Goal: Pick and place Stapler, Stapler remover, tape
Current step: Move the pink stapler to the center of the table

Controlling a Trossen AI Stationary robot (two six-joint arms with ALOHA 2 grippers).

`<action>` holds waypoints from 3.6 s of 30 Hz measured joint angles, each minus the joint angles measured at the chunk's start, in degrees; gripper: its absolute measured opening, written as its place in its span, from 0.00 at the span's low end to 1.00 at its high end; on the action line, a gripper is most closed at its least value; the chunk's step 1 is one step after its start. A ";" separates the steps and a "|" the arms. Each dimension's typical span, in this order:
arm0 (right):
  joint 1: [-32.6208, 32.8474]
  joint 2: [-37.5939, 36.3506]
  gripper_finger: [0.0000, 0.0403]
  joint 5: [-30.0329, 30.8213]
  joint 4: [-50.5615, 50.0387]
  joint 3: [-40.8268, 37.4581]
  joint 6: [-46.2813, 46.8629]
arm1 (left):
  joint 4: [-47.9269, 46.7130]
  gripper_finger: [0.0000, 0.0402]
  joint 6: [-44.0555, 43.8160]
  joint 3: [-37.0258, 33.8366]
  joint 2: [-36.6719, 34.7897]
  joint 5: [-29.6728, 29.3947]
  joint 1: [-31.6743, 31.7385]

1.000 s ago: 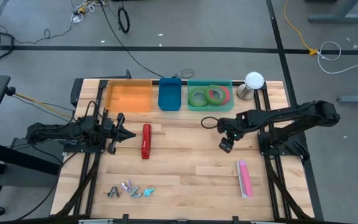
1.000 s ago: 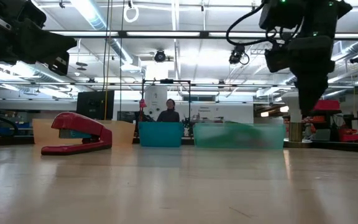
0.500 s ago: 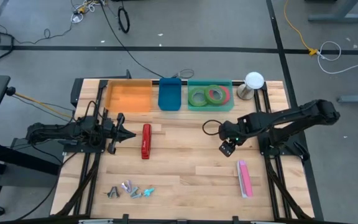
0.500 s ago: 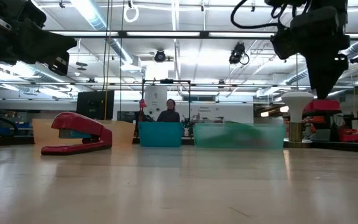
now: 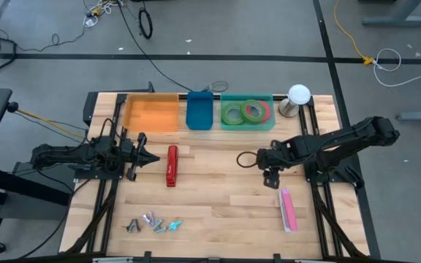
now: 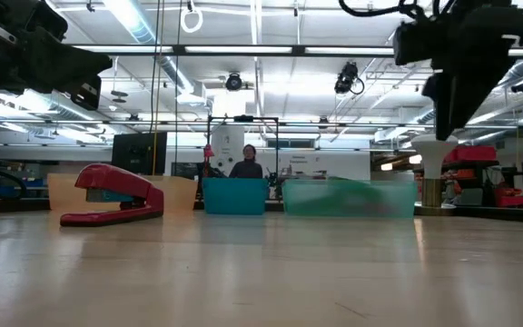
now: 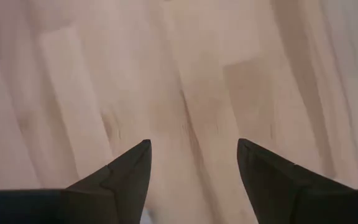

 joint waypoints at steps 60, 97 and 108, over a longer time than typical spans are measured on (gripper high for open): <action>9.16 0.21 0.65 -16.33 3.21 5.35 -58.65 | 0.02 0.01 0.03 0.01 0.00 -0.02 0.00; 19.27 -0.10 0.85 -11.33 -2.82 -6.83 -78.72 | 0.00 0.01 -0.01 -0.01 0.00 -0.02 0.02; 22.78 -0.09 0.85 -9.06 5.42 -12.36 -79.02 | 0.01 0.01 0.03 0.01 -0.01 -0.02 0.01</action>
